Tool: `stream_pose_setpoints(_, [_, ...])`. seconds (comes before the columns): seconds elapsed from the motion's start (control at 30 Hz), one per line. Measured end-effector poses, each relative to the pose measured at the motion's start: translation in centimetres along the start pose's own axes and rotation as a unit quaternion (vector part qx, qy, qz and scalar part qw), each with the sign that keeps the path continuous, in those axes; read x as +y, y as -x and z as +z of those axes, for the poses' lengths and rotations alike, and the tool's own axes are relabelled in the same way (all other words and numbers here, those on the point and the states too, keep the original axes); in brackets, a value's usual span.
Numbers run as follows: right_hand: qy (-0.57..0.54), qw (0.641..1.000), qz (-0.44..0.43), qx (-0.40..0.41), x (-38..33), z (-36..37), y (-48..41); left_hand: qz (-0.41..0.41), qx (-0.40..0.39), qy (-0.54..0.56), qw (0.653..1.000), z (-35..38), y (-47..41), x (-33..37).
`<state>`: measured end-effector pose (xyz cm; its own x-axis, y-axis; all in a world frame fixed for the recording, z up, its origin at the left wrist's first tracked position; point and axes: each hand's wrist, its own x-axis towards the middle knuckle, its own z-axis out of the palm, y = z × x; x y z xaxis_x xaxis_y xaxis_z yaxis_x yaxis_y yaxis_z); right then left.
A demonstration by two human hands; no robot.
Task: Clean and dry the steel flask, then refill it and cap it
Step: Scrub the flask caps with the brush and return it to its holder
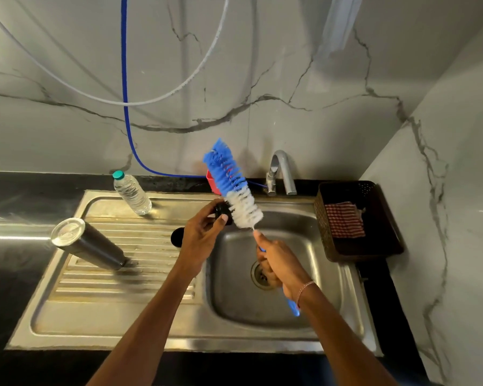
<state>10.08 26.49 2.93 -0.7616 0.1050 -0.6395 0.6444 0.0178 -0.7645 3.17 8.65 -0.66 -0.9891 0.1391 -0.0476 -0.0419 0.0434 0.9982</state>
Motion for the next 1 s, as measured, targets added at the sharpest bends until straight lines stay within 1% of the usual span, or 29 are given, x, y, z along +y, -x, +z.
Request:
stream_pose_setpoints(0.07, [0.019, 1.0, 0.003, 0.004, 1.0, -0.1, 0.6, -0.002, 0.001, 0.022, 1.0, -0.2, -0.2, 0.2])
stream_pose_setpoints(0.17, [0.046, 0.999, 0.01, 0.006, 2.8, 0.6, 1.2, -0.015, 0.005, 0.024, 1.0, 0.1, 0.0, 0.0])
stream_pose_setpoints(0.3, [0.125, 0.99, -0.054, 0.039, 2.3, 1.3, 0.5, -0.014, 0.039, 0.063, 0.997, -0.1, -0.1, -0.7])
stream_pose_setpoints(0.37, [0.148, 0.985, -0.073, 0.05, 2.6, 0.7, 0.5, -0.014, 0.066, 0.076, 0.995, -0.6, -0.5, -0.5])
stream_pose_setpoints(0.47, [0.157, 0.986, -0.051, 0.036, 4.5, -0.1, 1.5, -0.016, 0.094, 0.079, 0.992, -1.4, -0.8, -0.5])
stream_pose_setpoints(0.5, [0.162, 0.985, -0.045, 0.035, 4.7, -0.1, 1.7, -0.013, 0.087, 0.073, 0.993, -1.4, -0.8, -0.5])
stream_pose_setpoints(0.6, [0.162, 0.984, -0.055, 0.047, 3.2, -0.4, 0.9, 0.001, 0.026, 0.042, 0.999, -1.0, -0.1, -0.8])
stream_pose_setpoints(0.7, [0.197, 0.973, -0.103, 0.056, 0.6, -1.3, -0.7, 0.011, -0.023, 0.03, 0.999, -1.2, 0.1, -0.1])
stream_pose_setpoints(0.8, [0.222, 0.964, -0.126, 0.075, 0.7, -2.9, -2.3, 0.002, -0.069, 0.024, 0.997, -2.1, 0.0, 0.5])
stream_pose_setpoints(0.9, [0.227, 0.962, -0.118, 0.089, 2.5, -4.4, -3.3, -0.008, -0.095, 0.05, 0.994, -2.9, -0.1, 0.8])
stream_pose_setpoints(1.0, [0.252, 0.955, -0.125, 0.097, 3.6, -5.1, -3.4, -0.034, -0.113, 0.114, 0.986, -2.9, 0.0, 1.0])
